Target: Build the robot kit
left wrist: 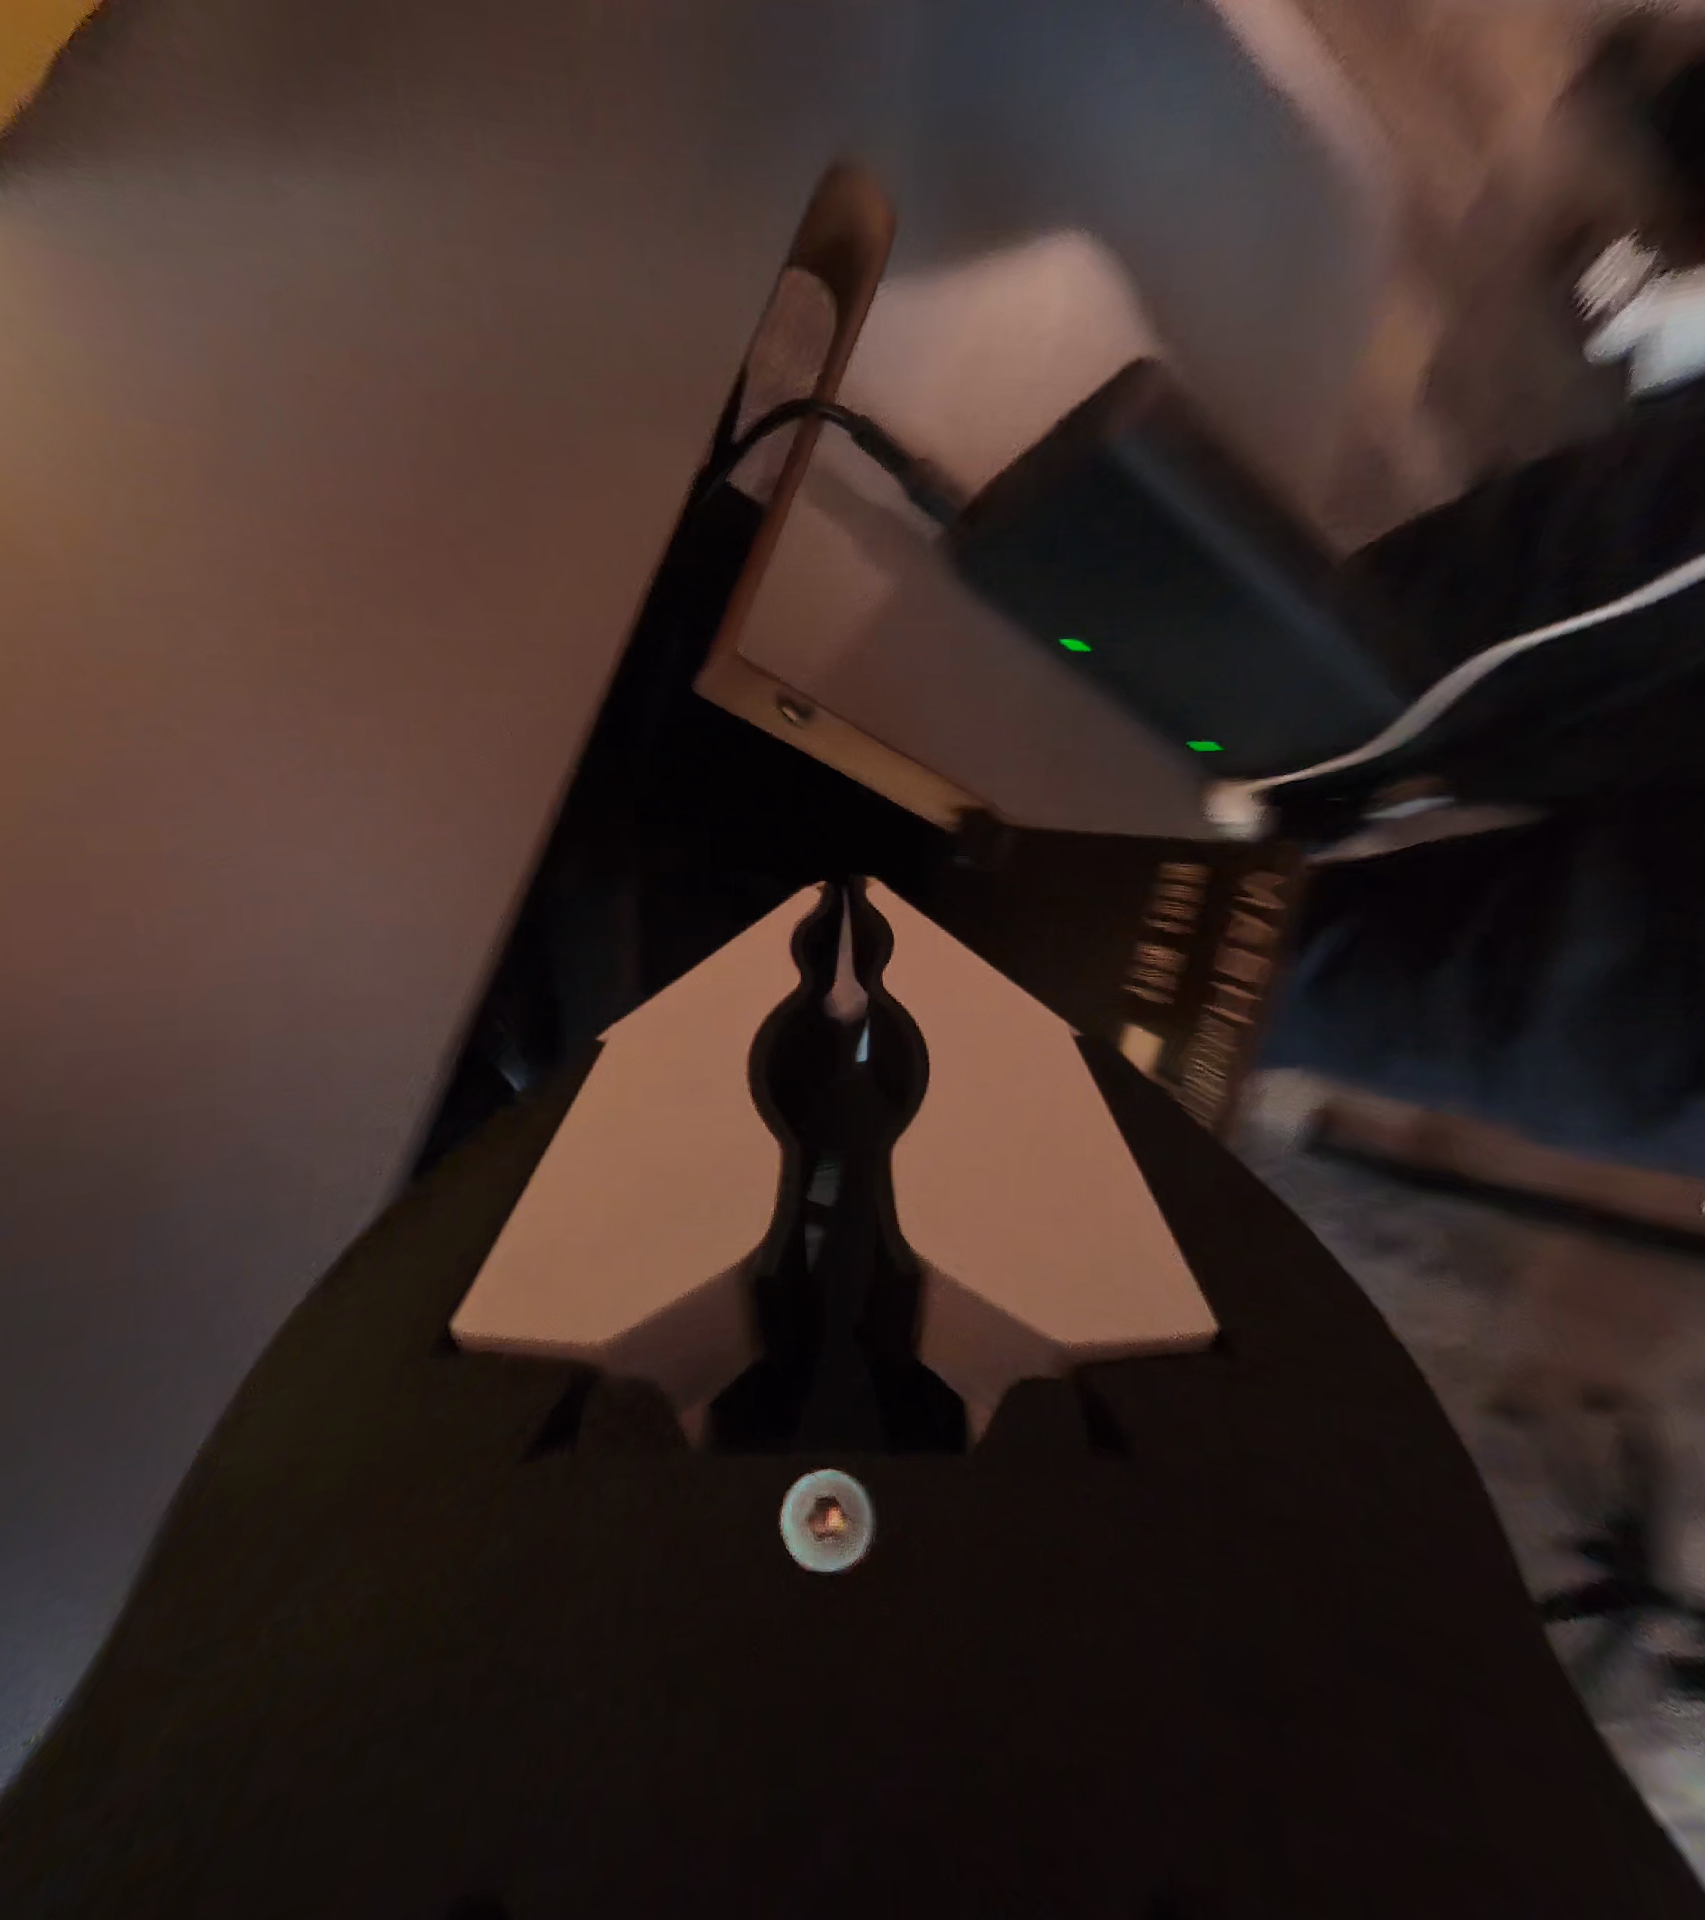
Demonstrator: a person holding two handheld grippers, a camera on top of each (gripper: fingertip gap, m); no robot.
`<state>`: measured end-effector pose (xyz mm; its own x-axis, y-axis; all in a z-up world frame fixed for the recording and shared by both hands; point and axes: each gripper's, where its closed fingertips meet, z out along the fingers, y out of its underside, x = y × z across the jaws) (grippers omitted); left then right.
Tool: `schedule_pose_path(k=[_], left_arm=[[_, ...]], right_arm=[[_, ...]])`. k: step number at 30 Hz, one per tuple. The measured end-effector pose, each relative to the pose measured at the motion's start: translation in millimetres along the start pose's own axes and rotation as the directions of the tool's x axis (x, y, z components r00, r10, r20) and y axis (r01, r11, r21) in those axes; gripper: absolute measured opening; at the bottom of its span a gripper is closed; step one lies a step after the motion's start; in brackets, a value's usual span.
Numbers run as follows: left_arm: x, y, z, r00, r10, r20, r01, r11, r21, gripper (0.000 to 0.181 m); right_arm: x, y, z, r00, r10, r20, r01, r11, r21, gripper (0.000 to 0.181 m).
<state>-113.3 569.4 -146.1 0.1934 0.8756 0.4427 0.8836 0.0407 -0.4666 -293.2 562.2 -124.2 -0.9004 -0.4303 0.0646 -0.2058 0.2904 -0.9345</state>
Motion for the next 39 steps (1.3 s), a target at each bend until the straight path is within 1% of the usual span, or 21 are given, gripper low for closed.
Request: schedule_pose_path(k=[3, 5, 7, 9, 11, 12, 14, 15, 19, 21, 23, 24, 25, 27, 29, 30, 32, 37, 39], left_arm=[[-13, -2, 26, 0.992, 0.116, 0.042, -0.114, 0.992, -0.052, 0.0], [-20, -1, 39, 0.976, 0.207, 0.066, -0.2, 0.975, -0.097, 0.0], [-28, -1, 49, 0.936, 0.332, 0.114, -0.317, 0.94, -0.129, 0.0], [-33, -2, 59, 0.89, 0.428, 0.156, -0.409, 0.901, -0.143, 0.0], [-32, 3, 69, 0.852, 0.504, 0.144, -0.48, 0.86, -0.173, 0.0], [-32, 7, 74, 0.84, 0.526, 0.133, -0.498, 0.845, -0.193, 0.004], [-35, 14, 83, 0.84, 0.526, 0.132, -0.489, 0.84, -0.234, 0.011], [-36, 12, 85, 0.839, 0.525, 0.14, -0.489, 0.843, -0.225, 0.013], [-39, 8, 85, 0.827, 0.546, 0.136, -0.514, 0.832, -0.209, 0.005], [-42, 11, 84, 0.801, 0.58, 0.147, -0.541, 0.807, -0.236, 0.005], [-49, 17, 82, 0.775, 0.607, 0.178, -0.549, 0.785, -0.287, 0.003], [-51, 19, 79, 0.775, 0.601, 0.193, -0.539, 0.789, -0.294, 0.0], [-53, 19, 76, 0.792, 0.572, 0.212, -0.51, 0.811, -0.287, 0.0], [-55, 20, 69, 0.852, 0.471, 0.231, -0.408, 0.871, -0.273, 0.0], [-53, 24, 65, 0.904, 0.368, 0.22, -0.311, 0.915, -0.256, 0.0], [-52, 26, 63, 0.921, 0.325, 0.214, -0.271, 0.931, -0.246, 0.002], [-49, 26, 61, 0.94, 0.262, 0.22, -0.214, 0.952, -0.217, 0.012], [-45, 25, 57, 0.934, 0.273, 0.23, -0.232, 0.954, -0.191, 0.027], [-45, 26, 57, 0.921, 0.307, 0.24, -0.262, 0.943, -0.204, 0.028]], right_arm=[[2, -2, -2, 1.0, 0.003, -0.014, -0.003, 1.0, 0.017, 0.015], [6, -3, -3, 0.999, -0.001, -0.042, 0.003, 0.999, 0.033, 0.015], [9, -6, -6, 0.998, 0.003, -0.068, 0.0, 0.999, 0.054, 0.015], [12, -8, -8, 0.996, 0.003, -0.092, 0.004, 0.997, 0.077, 0.015], [13, -9, -9, 0.995, -0.002, -0.103, 0.011, 0.996, 0.085, 0.015], [12, -9, -9, 0.995, -0.005, -0.104, 0.014, 0.996, 0.084, 0.015], [11, -8, -8, 0.995, -0.011, -0.1, 0.019, 0.997, 0.075, 0.016], [11, -8, -8, 0.995, -0.015, -0.097, 0.022, 0.997, 0.072, 0.016], [9, -8, -7, 0.996, -0.025, -0.091, 0.032, 0.997, 0.073, 0.015], [9, -8, -7, 0.996, -0.026, -0.088, 0.032, 0.997, 0.071, 0.015], [8, -8, -7, 0.996, -0.026, -0.086, 0.033, 0.997, 0.07, 0.015], [8, -8, -7, 0.996, -0.028, -0.086, 0.034, 0.997, 0.072, 0.015], [8, -8, -7, 0.996, -0.028, -0.086, 0.034, 0.997, 0.073, 0.015], [8, -8, -7, 0.996, -0.028, -0.084, 0.034, 0.997, 0.074, 0.015], [8, -8, -7, 0.996, -0.029, -0.083, 0.035, 0.997, 0.071, 0.015], [7, -8, -7, 0.996, -0.032, -0.082, 0.038, 0.997, 0.071, 0.015], [7, -8, -7, 0.996, -0.036, -0.082, 0.042, 0.997, 0.068, 0.015], [5, -7, -6, 0.996, -0.05, -0.08, 0.054, 0.997, 0.059, 0.015], [4, -6, -5, 0.995, -0.059, -0.079, 0.063, 0.997, 0.054, 0.015]])
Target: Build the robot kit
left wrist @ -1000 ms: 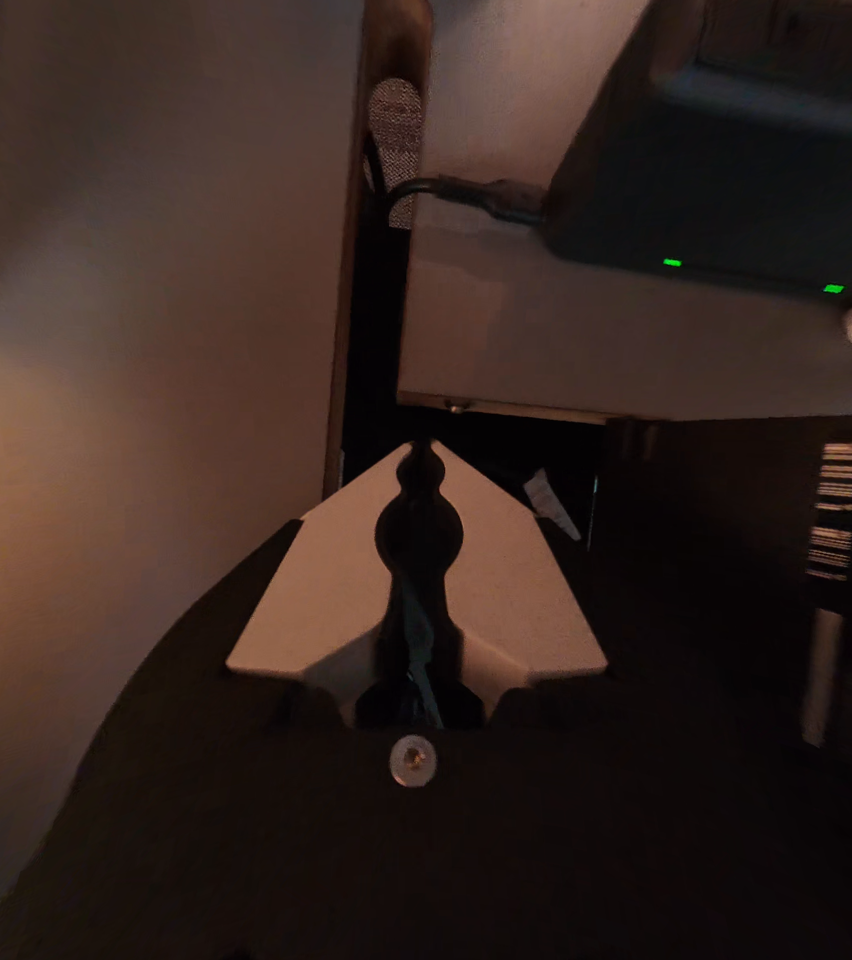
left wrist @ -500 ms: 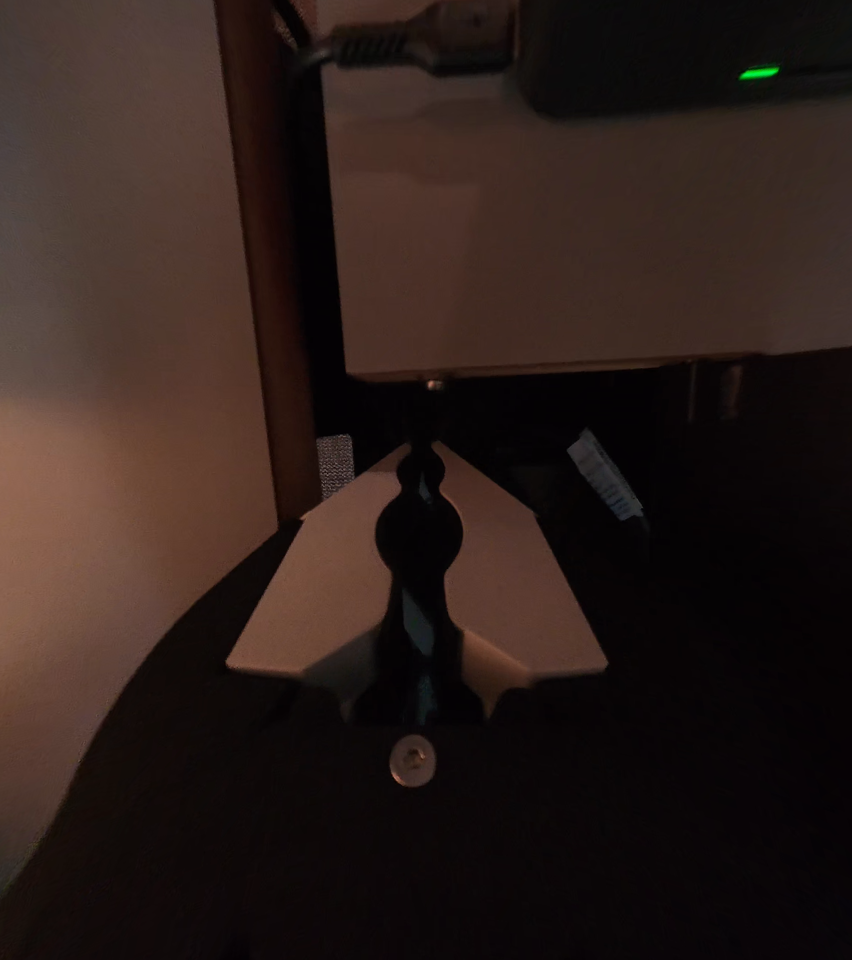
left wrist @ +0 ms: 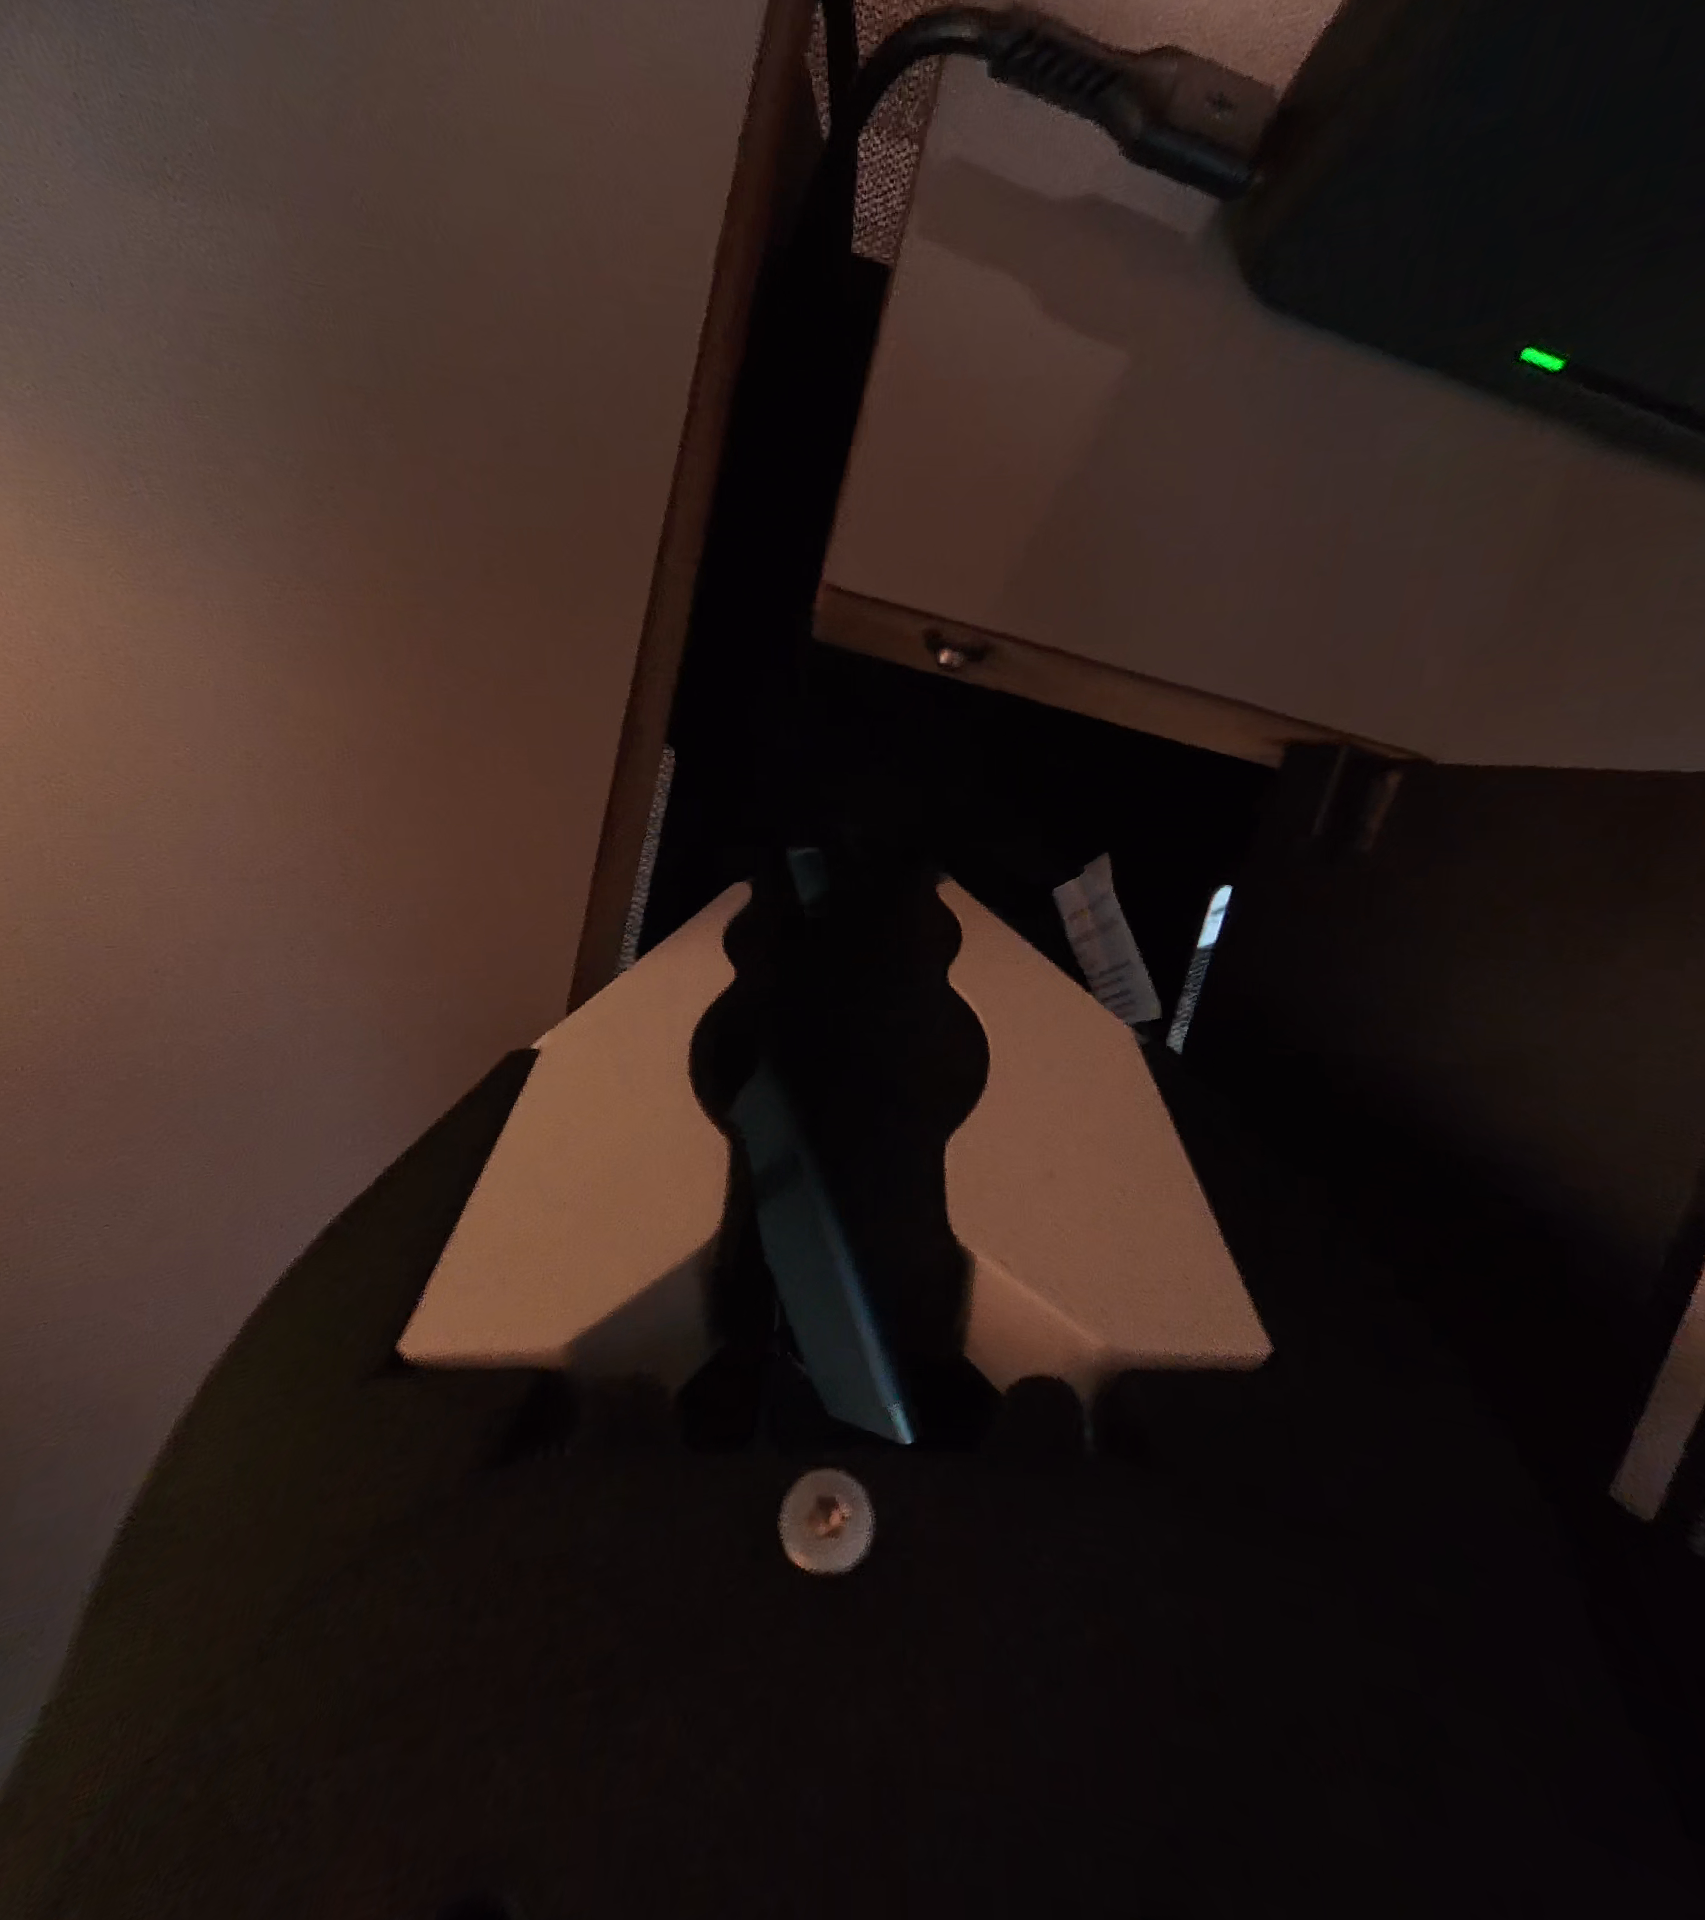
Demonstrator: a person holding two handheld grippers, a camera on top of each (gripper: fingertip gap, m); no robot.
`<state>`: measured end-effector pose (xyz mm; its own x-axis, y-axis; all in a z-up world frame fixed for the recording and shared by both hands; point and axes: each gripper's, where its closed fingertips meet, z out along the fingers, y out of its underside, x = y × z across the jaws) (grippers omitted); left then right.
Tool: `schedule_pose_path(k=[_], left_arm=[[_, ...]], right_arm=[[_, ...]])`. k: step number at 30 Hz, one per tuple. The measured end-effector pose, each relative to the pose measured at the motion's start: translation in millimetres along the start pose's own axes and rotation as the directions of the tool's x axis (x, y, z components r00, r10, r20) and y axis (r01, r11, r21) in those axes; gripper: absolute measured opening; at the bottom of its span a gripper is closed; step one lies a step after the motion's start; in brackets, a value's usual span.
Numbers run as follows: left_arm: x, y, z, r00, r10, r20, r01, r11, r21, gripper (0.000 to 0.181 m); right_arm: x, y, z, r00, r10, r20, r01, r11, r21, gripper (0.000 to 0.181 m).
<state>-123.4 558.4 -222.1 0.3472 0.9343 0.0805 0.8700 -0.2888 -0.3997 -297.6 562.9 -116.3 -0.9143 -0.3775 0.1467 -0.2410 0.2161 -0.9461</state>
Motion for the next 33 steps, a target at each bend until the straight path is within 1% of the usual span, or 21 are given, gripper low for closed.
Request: schedule_pose_path(k=[2, 4, 6, 8, 11, 13, 15, 17, 18, 21, 24, 26, 29, 31, 32, 33], left_arm=[[-1, 2, 1, 0.999, 0.045, 0.022, -0.045, 0.999, -0.023, 0.027], [-3, 7, 1, 0.994, 0.097, 0.045, -0.094, 0.993, -0.071, 0.024], [-4, 9, -1, 0.995, 0.082, 0.057, -0.077, 0.994, -0.081, 0.022], [-2, 6, -6, 0.999, -0.04, 0.015, 0.041, 0.999, -0.026, 0.028], [-5, 5, -23, 0.97, -0.234, -0.067, 0.236, 0.971, 0.036, 0.033], [-13, 13, -36, 0.954, -0.291, -0.074, 0.294, 0.955, 0.042, 0.03], [-13, 25, -43, 0.945, -0.315, -0.091, 0.318, 0.948, 0.01, 0.037], [-12, 36, -43, 0.951, -0.299, -0.073, 0.298, 0.954, -0.021, 0.038], [-9, 39, -41, 0.957, -0.279, -0.078, 0.277, 0.96, -0.036, 0.034], [1, 51, -32, 0.972, -0.212, -0.101, 0.2, 0.973, -0.118, 0.033], [-2, 58, -29, 0.982, -0.167, -0.086, 0.152, 0.976, -0.158, 0.023], [-2, 68, -29, 0.976, -0.194, -0.098, 0.17, 0.963, -0.208, 0.035], [5, 87, -30, 0.95, -0.279, -0.141, 0.233, 0.932, -0.277, 0.043], [16, 94, -28, 0.92, -0.339, -0.197, 0.269, 0.911, -0.313, 0.043], [20, 94, -25, 0.909, -0.359, -0.214, 0.283, 0.906, -0.314, 0.045], [21, 95, -21, 0.906, -0.364, -0.217, 0.288, 0.905, -0.314, 0.043]], right_arm=[[-1, 0, 0, 1.0, -0.008, 0.002, 0.008, 1.0, -0.002, 0.015], [-2, 0, 0, 1.0, -0.015, 0.004, 0.015, 1.0, -0.004, 0.015], [-3, 1, 1, 1.0, -0.022, 0.004, 0.022, 1.0, -0.009, 0.015], [-3, 2, 2, 1.0, -0.029, 0.006, 0.029, 0.999, -0.02, 0.015], [-5, 4, 3, 0.999, -0.047, 0.007, 0.047, 0.998, -0.034, 0.015], [-6, 5, 4, 0.998, -0.059, 0.007, 0.059, 0.997, -0.043, 0.015], [-7, 5, 4, 0.998, -0.068, 0.005, 0.069, 0.996, -0.049, 0.015], [-7, 6, 5, 0.997, -0.073, 0.004, 0.073, 0.996, -0.054, 0.015], [-7, 6, 5, 0.997, -0.075, 0.003, 0.075, 0.996, -0.056, 0.015], [-7, 7, 5, 0.997, -0.08, 0.002, 0.08, 0.995, -0.06, 0.015], [-8, 7, 5, 0.996, -0.087, 0.002, 0.087, 0.994, -0.062, 0.015], [-9, 7, 5, 0.996, -0.092, 0.002, 0.092, 0.994, -0.065, 0.015], [-9, 8, 6, 0.995, -0.096, 0.002, 0.096, 0.993, -0.065, 0.015], [-9, 7, 5, 0.995, -0.095, 0.003, 0.095, 0.993, -0.063, 0.015], [-9, 7, 5, 0.996, -0.094, 0.004, 0.095, 0.993, -0.063, 0.015], [-9, 8, 6, 0.996, -0.094, 0.005, 0.094, 0.993, -0.066, 0.015]])
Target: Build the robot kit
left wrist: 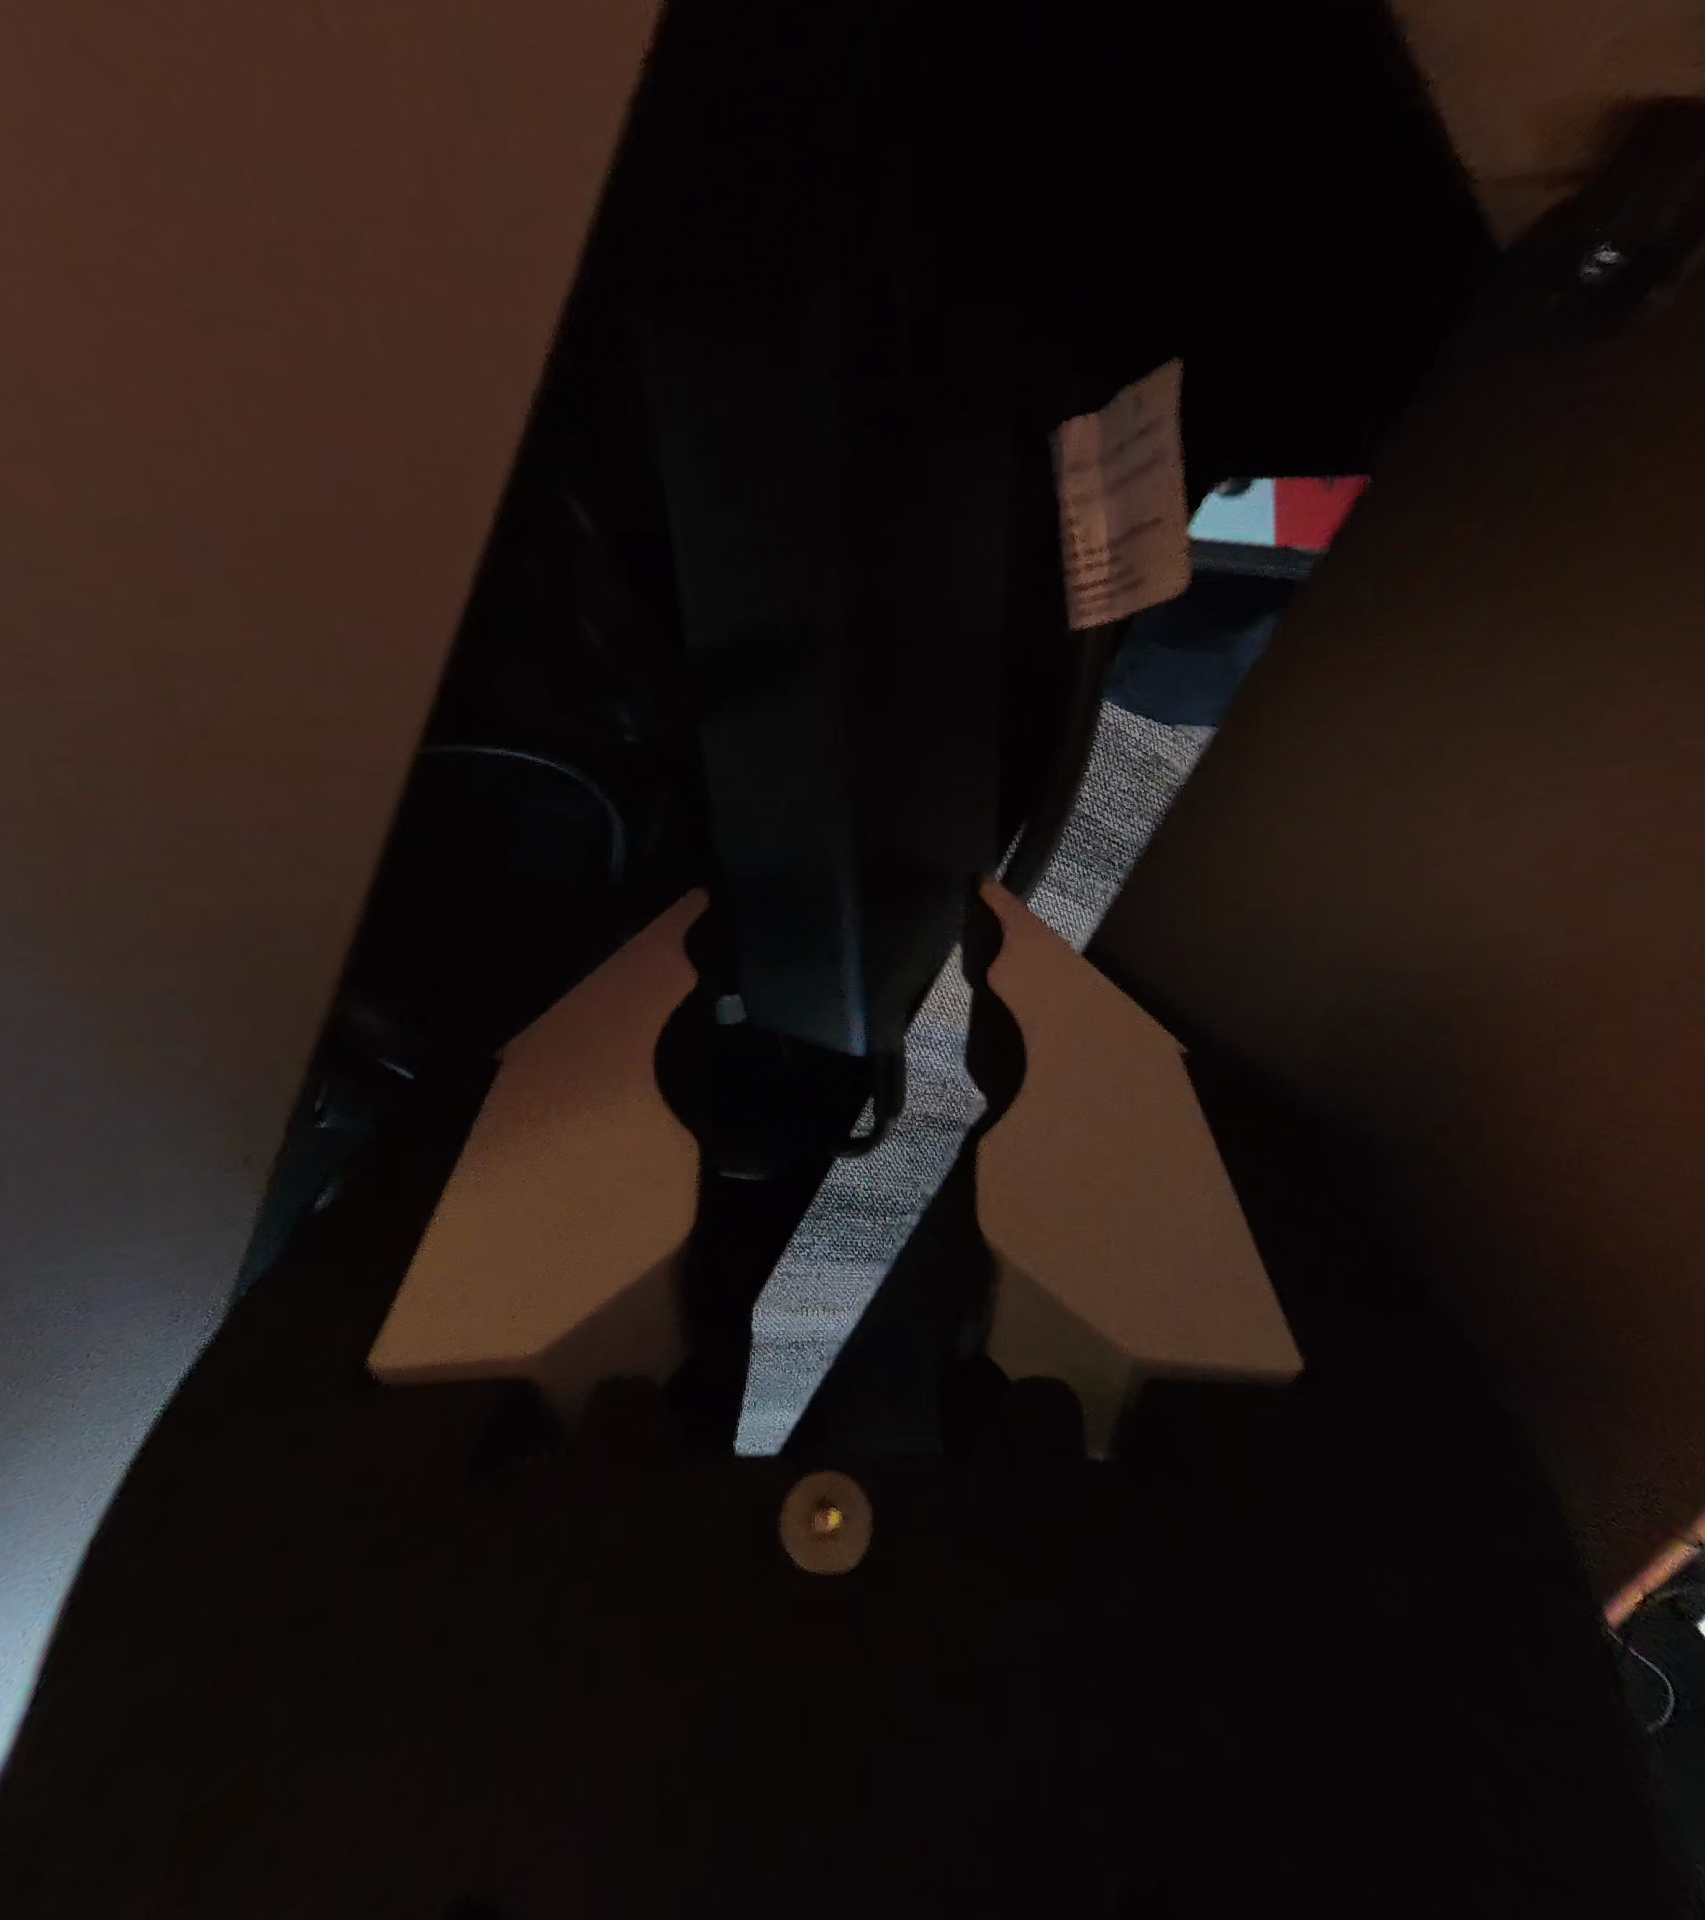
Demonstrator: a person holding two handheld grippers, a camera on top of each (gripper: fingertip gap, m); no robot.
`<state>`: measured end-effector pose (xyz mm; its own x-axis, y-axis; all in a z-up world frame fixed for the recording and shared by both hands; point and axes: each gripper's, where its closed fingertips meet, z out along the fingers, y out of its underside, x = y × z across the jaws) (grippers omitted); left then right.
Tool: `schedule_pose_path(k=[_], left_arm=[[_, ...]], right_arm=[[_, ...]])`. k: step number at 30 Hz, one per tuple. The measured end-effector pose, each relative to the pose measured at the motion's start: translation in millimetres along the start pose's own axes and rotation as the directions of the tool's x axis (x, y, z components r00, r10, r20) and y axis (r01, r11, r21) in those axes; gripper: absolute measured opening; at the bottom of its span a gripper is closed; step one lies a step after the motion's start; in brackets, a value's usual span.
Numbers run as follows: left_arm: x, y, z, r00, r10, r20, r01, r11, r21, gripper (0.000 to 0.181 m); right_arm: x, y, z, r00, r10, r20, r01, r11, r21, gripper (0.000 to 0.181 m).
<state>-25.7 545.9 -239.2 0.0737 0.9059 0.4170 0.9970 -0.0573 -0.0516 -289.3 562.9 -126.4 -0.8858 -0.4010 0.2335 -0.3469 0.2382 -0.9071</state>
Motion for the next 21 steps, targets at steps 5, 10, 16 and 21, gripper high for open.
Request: schedule_pose_path(k=[5, 10, 16, 21], left_arm=[[1, -2, 2, 0.999, -0.015, -0.038, 0.016, 1.0, 0.024, 0.04], [-4, 18, -10, 0.998, -0.065, 0.015, 0.066, 0.997, -0.051, 0.034], [-19, 47, -23, 0.978, -0.052, 0.204, 0.093, 0.976, -0.197, 0.033], [-30, 56, -29, 0.939, -0.26, 0.227, 0.303, 0.936, -0.178, 0.039]], right_arm=[[-3, 2, 2, 1.0, -0.025, 0.009, 0.025, 1.0, -0.019, 0.015], [-8, 3, 3, 0.998, -0.065, 0.014, 0.065, 0.997, -0.032, 0.015], [-10, 5, 4, 0.996, -0.089, 0.014, 0.089, 0.995, -0.042, 0.015], [-11, 5, 5, 0.995, -0.1, 0.014, 0.1, 0.994, -0.047, 0.015]])
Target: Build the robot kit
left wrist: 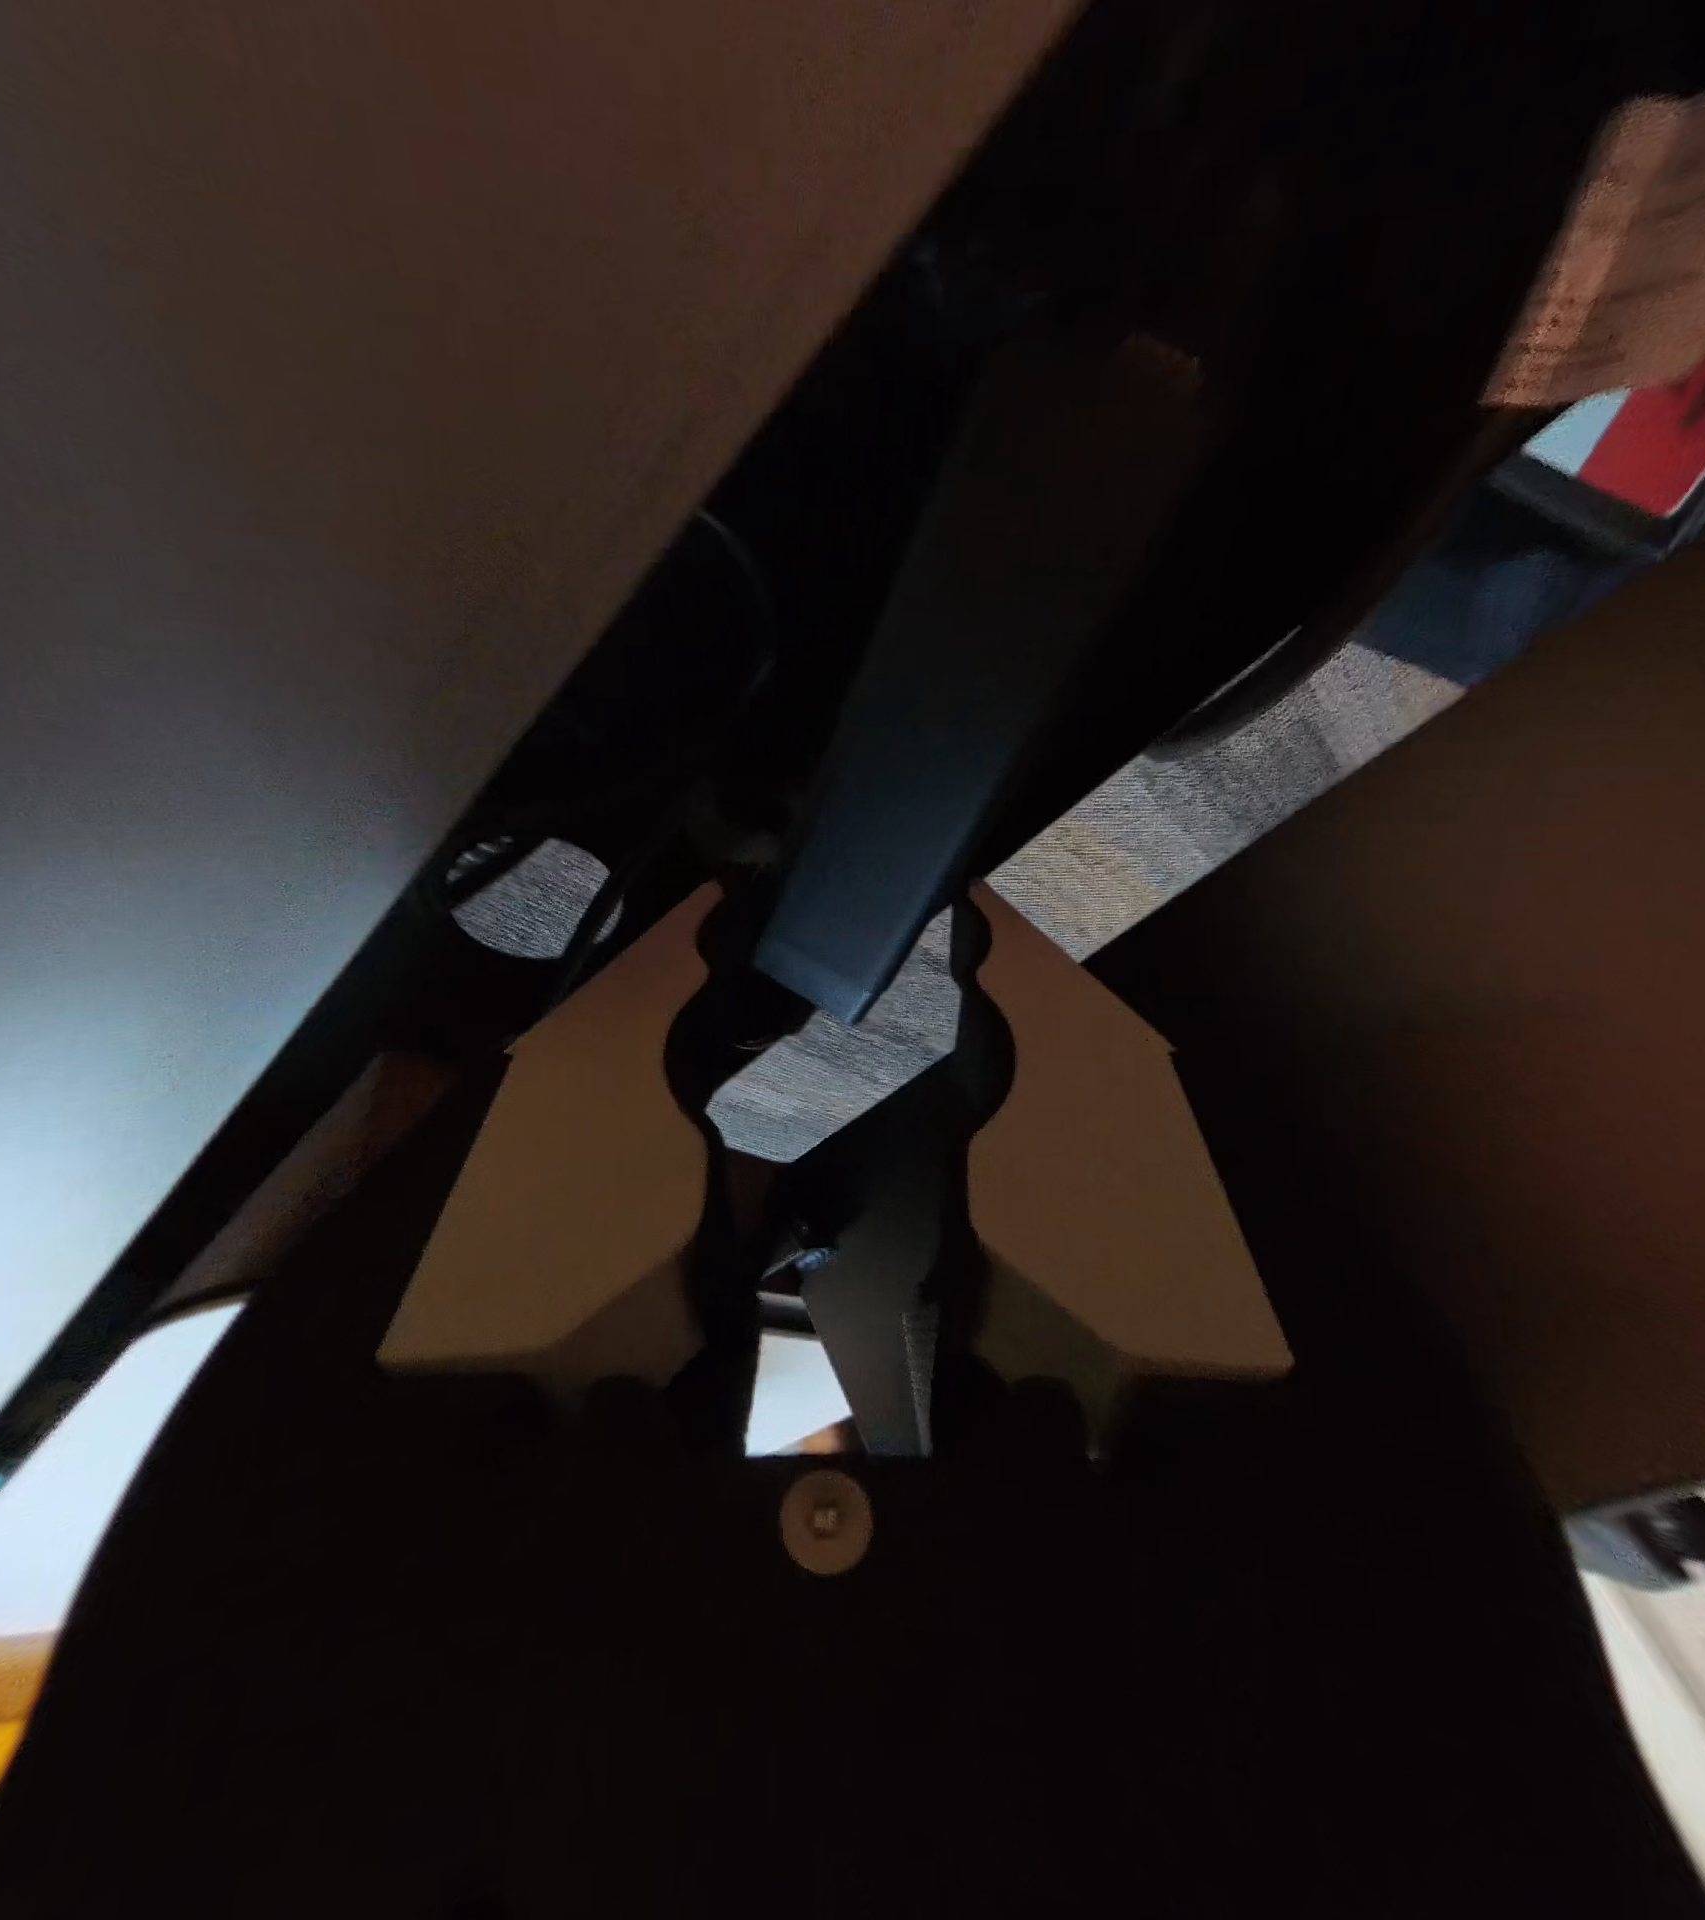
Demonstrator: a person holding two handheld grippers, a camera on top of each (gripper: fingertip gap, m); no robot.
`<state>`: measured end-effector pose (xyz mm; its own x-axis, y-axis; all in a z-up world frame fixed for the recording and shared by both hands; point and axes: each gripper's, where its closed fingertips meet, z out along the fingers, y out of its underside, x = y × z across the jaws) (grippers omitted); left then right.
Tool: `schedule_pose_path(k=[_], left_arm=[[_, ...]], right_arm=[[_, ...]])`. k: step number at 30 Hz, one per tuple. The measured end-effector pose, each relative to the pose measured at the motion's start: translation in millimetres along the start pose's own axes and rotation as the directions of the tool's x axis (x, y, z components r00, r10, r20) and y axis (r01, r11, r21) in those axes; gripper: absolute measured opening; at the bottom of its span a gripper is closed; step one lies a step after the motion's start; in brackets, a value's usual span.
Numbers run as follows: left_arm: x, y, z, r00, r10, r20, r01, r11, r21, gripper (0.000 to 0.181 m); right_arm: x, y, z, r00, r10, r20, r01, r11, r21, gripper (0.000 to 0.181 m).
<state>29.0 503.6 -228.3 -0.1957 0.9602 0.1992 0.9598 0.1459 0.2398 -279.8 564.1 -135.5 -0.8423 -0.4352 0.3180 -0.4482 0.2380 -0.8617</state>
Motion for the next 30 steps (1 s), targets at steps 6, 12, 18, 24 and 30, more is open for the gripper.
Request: schedule_pose_path(k=[6, 12, 18, 24, 30], left_arm=[[-2, -2, -3, 0.999, -0.044, 0.028, 0.042, 0.997, 0.066, 0.04], [6, -23, -40, 0.986, -0.157, -0.051, 0.165, 0.919, 0.358, 0.041], [21, -32, -79, 0.972, -0.216, -0.097, 0.228, 0.743, 0.629, 0.025], [57, -49, -109, 0.978, -0.157, -0.135, 0.198, 0.529, 0.825, 0.0], [92, -74, -121, 0.974, -0.127, -0.187, 0.224, 0.42, 0.88, 0.0]], right_arm=[[-1, 1, 1, 1.0, -0.013, 0.001, 0.013, 1.0, -0.009, 0.015], [-2, 8, 3, 1.0, -0.026, 0.002, 0.026, 0.999, -0.028, 0.015], [11, 4, -1, 1.0, 0.009, -0.027, -0.009, 0.999, 0.031, 0.015], [64, 4, -48, 0.981, 0.087, -0.172, -0.058, 0.985, 0.164, 0.015], [117, 89, -131, 0.91, 0.296, -0.289, -0.275, 0.955, 0.111, 0.013]])
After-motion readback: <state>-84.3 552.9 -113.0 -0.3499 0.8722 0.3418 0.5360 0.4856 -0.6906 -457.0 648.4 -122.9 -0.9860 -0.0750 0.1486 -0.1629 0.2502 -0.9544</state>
